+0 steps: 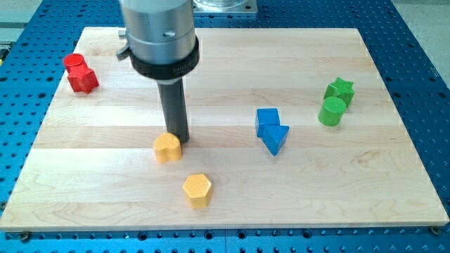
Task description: Push the heart into the hexagon
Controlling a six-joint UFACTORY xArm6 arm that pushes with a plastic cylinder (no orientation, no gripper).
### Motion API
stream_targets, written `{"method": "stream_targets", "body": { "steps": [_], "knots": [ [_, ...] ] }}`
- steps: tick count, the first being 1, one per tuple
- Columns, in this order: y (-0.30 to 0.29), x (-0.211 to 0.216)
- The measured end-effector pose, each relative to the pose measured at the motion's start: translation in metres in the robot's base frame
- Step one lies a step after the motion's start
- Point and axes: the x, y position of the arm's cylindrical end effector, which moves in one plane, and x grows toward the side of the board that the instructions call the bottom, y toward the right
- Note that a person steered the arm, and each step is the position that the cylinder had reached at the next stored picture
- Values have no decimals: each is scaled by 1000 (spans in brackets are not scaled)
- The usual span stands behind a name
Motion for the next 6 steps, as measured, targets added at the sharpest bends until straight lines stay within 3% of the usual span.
{"method": "stream_targets", "body": {
  "steps": [1,2,3,5,6],
  "knots": [
    [-13,27],
    [-65,1],
    [-85,27],
    [-22,41],
    [-30,27]
  ]
}}
